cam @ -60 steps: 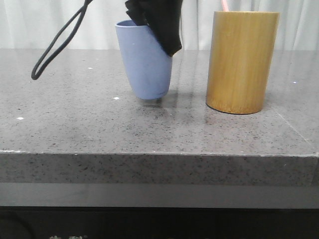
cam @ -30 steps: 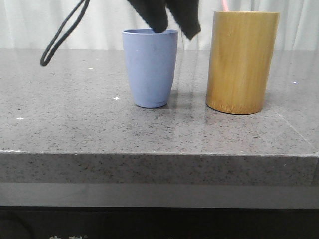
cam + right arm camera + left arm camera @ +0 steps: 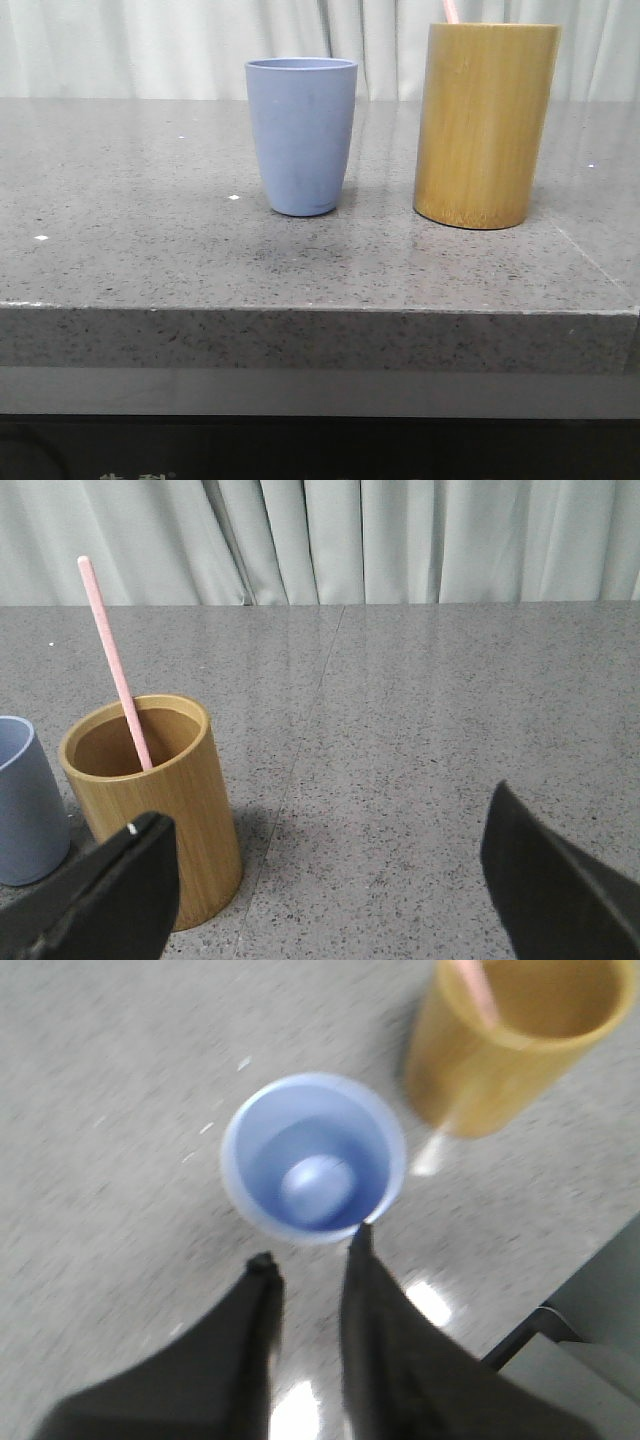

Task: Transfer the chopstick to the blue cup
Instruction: 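Open the left gripper and lift it away from the cup, then grasp the pink stick in the bamboo holder with the right gripper, lift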

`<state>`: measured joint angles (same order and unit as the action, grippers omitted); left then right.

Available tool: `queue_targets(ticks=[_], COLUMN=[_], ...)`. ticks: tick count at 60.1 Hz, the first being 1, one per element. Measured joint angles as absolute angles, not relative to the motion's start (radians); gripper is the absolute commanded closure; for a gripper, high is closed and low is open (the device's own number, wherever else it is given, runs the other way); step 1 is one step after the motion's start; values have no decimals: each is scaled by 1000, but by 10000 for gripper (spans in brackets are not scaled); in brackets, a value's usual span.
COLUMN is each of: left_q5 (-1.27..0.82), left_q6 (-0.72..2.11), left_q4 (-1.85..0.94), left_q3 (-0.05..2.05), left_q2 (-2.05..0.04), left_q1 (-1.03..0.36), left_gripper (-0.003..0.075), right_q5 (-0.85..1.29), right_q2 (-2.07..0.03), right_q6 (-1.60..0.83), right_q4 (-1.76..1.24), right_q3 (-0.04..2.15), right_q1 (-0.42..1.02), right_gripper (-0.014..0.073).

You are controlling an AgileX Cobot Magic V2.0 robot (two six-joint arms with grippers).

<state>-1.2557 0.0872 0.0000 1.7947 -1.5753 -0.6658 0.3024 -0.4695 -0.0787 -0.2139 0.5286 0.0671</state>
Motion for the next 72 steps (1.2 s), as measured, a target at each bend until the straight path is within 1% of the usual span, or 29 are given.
queue_targets(ticks=[4, 17, 24, 35, 46, 55, 63, 72], left_q5=[-1258, -1227, -1130, -953, -767, -680, -645, -631], left_q6=[87, 68, 62, 60, 60, 60, 60, 60], left_q4=[0, 11, 11, -8, -43, -62, -66, -67], left_q3=[1730, 1508, 1348, 1082, 809, 637, 534, 505], left_q2=[-1518, -1304, -1160, -927, -647, -437, -286, -196], left_q1=[-613, -423, -303, -187, -166, -166, -166, -166], left_gripper=[739, 739, 739, 739, 739, 739, 739, 739], right_q5=[302, 302, 302, 302, 302, 302, 302, 302], right_q2=[-470, -470, -470, -470, -470, -475, -540, -691], right_q6=[-79, -79, -79, -79, -79, -81, -115, -130], right_q4=[-214, -214, -214, -214, -214, -214, -214, -214], right_q3=[529, 529, 529, 529, 529, 531, 574, 681], right_q1=[67, 67, 67, 67, 67, 67, 67, 83], right_gripper=[-31, -31, -31, -31, -31, -31, -31, -31])
